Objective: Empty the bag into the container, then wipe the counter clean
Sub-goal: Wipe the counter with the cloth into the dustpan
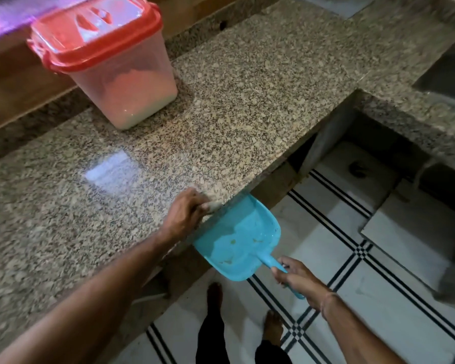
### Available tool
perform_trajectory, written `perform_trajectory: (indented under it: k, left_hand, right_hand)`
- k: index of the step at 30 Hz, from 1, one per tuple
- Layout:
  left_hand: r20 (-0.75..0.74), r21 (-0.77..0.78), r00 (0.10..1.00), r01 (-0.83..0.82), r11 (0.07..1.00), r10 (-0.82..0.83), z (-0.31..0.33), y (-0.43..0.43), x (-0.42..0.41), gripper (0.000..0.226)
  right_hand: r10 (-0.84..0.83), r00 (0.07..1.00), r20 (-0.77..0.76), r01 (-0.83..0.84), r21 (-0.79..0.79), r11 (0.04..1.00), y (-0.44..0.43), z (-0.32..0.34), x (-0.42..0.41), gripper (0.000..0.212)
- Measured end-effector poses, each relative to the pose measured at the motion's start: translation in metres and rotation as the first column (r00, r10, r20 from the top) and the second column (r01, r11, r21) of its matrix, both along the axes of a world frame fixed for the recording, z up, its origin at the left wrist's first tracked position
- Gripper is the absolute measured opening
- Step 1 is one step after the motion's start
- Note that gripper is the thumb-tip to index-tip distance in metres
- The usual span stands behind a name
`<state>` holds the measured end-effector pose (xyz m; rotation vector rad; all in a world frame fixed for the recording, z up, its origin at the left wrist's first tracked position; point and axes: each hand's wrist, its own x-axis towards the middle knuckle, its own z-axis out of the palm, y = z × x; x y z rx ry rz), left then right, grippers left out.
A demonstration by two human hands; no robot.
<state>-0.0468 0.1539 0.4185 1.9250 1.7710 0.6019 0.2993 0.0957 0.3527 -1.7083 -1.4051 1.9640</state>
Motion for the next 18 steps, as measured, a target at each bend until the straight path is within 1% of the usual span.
perform_trajectory:
  k: [2,4,6,8,9,11,13,15,17,18]
  left_hand:
    - [-0.081,-0.031,0.996,-0.042,0.999,0.04,-0.001,-0.018,-0.011,0.04]
    - [-0.116,-0.038,0.991,-0.067,0.997,0.063,0.005,-0.027,-0.014,0.039]
    - [-0.027,-0.064,0.987,-0.158,0.985,0.157,0.021,-0.035,-0.012,0.039]
    - [0.117,-0.092,0.941,-0.31,0.946,0.319,0.034,-0.045,-0.016,0.03]
    - [0.161,-0.093,0.907,-0.379,0.921,0.39,0.039,-0.048,-0.019,0.027]
    - [0.157,-0.085,0.852,-0.492,0.866,0.5,0.044,-0.055,-0.028,0.027]
    - [0.039,-0.075,0.774,-0.628,0.775,0.631,0.045,-0.069,-0.033,0.025]
    - [-0.101,-0.038,0.653,-0.756,0.653,0.75,0.039,-0.087,-0.038,0.026]
    - [-0.188,0.001,0.538,-0.836,0.549,0.821,0.032,-0.1,-0.035,0.025]
    - [-0.218,0.013,0.5,-0.857,0.514,0.838,0.03,-0.101,-0.027,0.023]
  right_hand:
    - [0.029,1.0,-0.007,-0.029,0.001,1.0,-0.002,-0.001,0.008,0.013]
    - [0.056,0.998,-0.014,-0.056,0.003,0.998,-0.004,0.0,0.014,0.015]
    - [0.082,0.996,-0.021,-0.082,0.006,0.997,-0.004,0.001,0.016,0.024]
    - [0.095,0.995,-0.035,-0.095,0.01,0.995,-0.003,0.002,0.015,0.024]
    - [0.1,0.994,-0.039,-0.1,0.011,0.995,-0.002,0.003,0.015,0.022]
    - [0.119,0.992,-0.048,-0.118,0.02,0.993,0.002,0.004,0.013,0.017]
    - [0.141,0.989,-0.049,-0.14,0.023,0.99,0.004,0.002,0.01,0.018]
    - [0.159,0.986,-0.047,-0.158,0.019,0.987,0.004,-0.002,0.008,0.02]
    - [0.176,0.983,-0.046,-0.175,0.008,0.984,0.003,-0.006,0.007,0.018]
    - [0.182,0.982,-0.042,-0.183,-0.004,0.983,0.002,-0.008,0.007,0.016]
